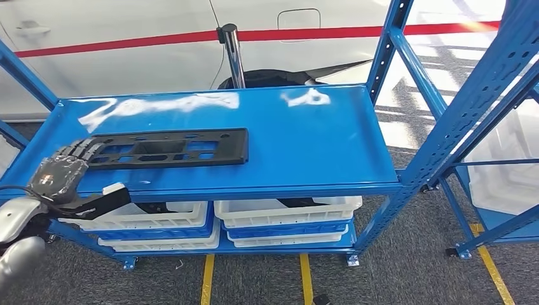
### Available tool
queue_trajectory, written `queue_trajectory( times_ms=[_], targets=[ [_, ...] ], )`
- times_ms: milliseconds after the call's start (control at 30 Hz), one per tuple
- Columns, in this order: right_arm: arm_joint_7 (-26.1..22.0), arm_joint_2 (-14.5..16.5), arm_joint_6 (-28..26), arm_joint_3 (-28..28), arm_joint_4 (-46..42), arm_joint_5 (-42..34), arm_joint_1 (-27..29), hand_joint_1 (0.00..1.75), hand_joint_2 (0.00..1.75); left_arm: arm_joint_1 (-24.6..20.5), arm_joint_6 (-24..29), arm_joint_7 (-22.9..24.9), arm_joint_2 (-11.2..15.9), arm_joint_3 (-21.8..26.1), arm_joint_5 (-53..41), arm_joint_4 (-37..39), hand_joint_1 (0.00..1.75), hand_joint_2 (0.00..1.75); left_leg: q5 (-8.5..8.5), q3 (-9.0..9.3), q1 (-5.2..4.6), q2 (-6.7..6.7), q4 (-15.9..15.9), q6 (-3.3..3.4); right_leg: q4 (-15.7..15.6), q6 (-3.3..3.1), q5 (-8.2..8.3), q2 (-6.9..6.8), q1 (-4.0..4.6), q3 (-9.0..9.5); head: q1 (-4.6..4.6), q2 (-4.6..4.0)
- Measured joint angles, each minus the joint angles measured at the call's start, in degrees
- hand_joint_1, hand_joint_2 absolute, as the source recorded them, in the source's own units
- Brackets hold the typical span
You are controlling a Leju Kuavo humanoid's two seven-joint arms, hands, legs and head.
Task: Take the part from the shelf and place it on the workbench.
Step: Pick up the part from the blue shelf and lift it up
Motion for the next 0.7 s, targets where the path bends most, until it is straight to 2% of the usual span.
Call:
queue_trajectory(
  times_ms=[33,67,100,133,167,233,267,367,433,500,533,567,600,633,700],
  targets=[
    [0.03,-0.01,0.01,0.03,0.0,0.01,0.04,0.0,1.75,0.13,0.35,-0.35,-0.07,0.12,-0.2,0.49,0.0,1.75,-1.14,-1.71,0.08,0.0,3.53,-0.17,0.0,-0.04,0.0,0.04,0.07,-0.01,-0.02,0.0],
    [0.06,-0.02,0.01,0.05,0.0,0.01,0.07,0.0,1.75,0.26,0.58,-0.65,-0.16,0.18,-0.33,0.94,0.0,1.75,-1.32,-2.63,0.13,0.0,5.31,-0.23,0.01,-0.07,0.0,0.07,0.14,-0.01,-0.03,0.0],
    [0.09,-0.02,0.01,0.08,0.01,0.01,0.08,0.0,1.75,0.31,0.73,-0.88,-0.26,0.26,-0.5,1.34,0.0,1.75,-0.45,-2.49,0.14,0.0,4.76,-0.17,0.01,-0.06,0.01,0.09,0.21,-0.01,-0.03,0.0],
    [0.1,-0.03,0.01,0.1,0.01,0.01,0.08,0.0,1.75,0.22,0.86,-1.11,-0.33,0.36,-0.69,1.68,0.0,1.75,1.3,-1.16,0.14,0.0,1.79,0.0,0.01,-0.05,0.02,0.1,0.26,0.03,-0.04,0.0],
    [0.1,-0.02,0.01,0.17,0.01,0.01,0.07,0.0,1.75,-0.05,0.99,-1.38,-0.37,0.49,-0.87,1.98,0.0,1.75,3.33,0.96,0.07,0.01,-2.72,0.35,-0.01,-0.01,0.04,0.11,0.3,0.07,-0.05,0.0],
    [0.09,0.01,0.01,0.39,0.01,0.01,0.05,0.0,1.75,-0.84,1.36,-1.95,-0.49,0.66,-1.17,2.45,0.0,1.75,5.8,4.32,-0.35,0.08,-9.87,1.04,-0.02,0.27,0.13,0.11,0.47,0.04,-0.05,0.0],
    [0.09,0.02,0.01,0.49,0.01,0.01,0.04,0.0,1.75,-1.22,1.56,-2.19,-0.6,0.67,-1.29,2.65,0.0,1.75,6.16,5.02,-0.61,0.12,-11.49,1.28,-0.03,0.51,0.18,0.09,0.5,0.0,-0.04,0.0],
    [0.08,0.03,0.01,0.78,0.0,0.01,-0.02,0.0,1.75,-1.87,1.95,-2.6,-1.03,0.65,-1.73,3.28,0.0,1.75,6.49,5.13,-0.88,0.2,-11.97,1.87,0.02,1.47,0.2,0.0,0.34,-0.08,-0.01,0.0],
    [0.08,0.04,0.01,1.03,0.01,0.01,-0.1,0.0,1.75,-2.33,2.21,-3.08,-1.52,0.56,-1.87,3.77,0.0,1.75,6.98,5.38,-0.66,0.35,-12.44,2.52,2.95,2.01,-1.77,-0.07,0.36,-1.35,0.04,-0.01],
    [0.08,0.04,-0.05,1.24,0.02,-0.02,-0.12,0.0,1.75,-2.82,2.28,-3.56,-2.49,0.25,-1.09,4.51,0.0,0.87,7.23,5.42,-0.64,0.43,-12.59,2.92,10.4,2.24,-5.59,-0.12,0.43,-4.74,0.11,-0.01],
    [0.09,0.03,-0.09,1.33,0.02,-0.07,-0.12,0.0,1.75,-2.94,2.22,-3.72,-3.07,0.02,-0.26,4.93,0.0,0.44,7.28,5.38,-0.71,0.43,-12.56,3.02,14.26,2.28,-7.0,-0.13,0.43,-6.58,0.13,0.0],
    [0.09,0.03,-0.14,1.38,0.02,-0.14,-0.12,0.0,1.75,-3.01,2.09,-3.81,-3.71,-0.22,0.8,5.29,0.0,0.0,7.29,5.37,-0.78,0.43,-12.54,3.05,16.65,2.28,-7.45,-0.13,0.44,-7.78,0.14,0.0],
    [0.08,0.02,-0.2,1.39,0.02,-0.27,-0.12,0.0,1.75,-3.12,1.91,-3.75,-4.41,-0.41,2.07,5.57,0.0,0.0,7.29,5.38,-0.82,0.42,-12.52,3.06,16.83,2.25,-6.81,-0.14,0.45,-7.91,0.14,0.0],
    [0.08,0.0,-0.26,1.4,0.02,-0.42,-0.13,0.0,1.75,-3.33,1.68,-3.59,-5.16,-0.6,3.29,5.76,0.0,0.0,7.27,5.39,-0.85,0.37,-12.47,3.05,14.53,2.13,-5.18,-0.15,0.45,-6.85,0.14,0.0],
    [0.07,-0.05,-0.39,1.43,0.02,-0.66,-0.22,0.0,1.75,-4.04,0.96,-3.09,-6.51,-0.86,5.53,5.96,0.0,0.0,7.11,5.34,-0.97,0.28,-12.21,2.89,6.09,1.69,-1.45,-0.16,0.51,-2.75,0.16,0.0]
  ],
)
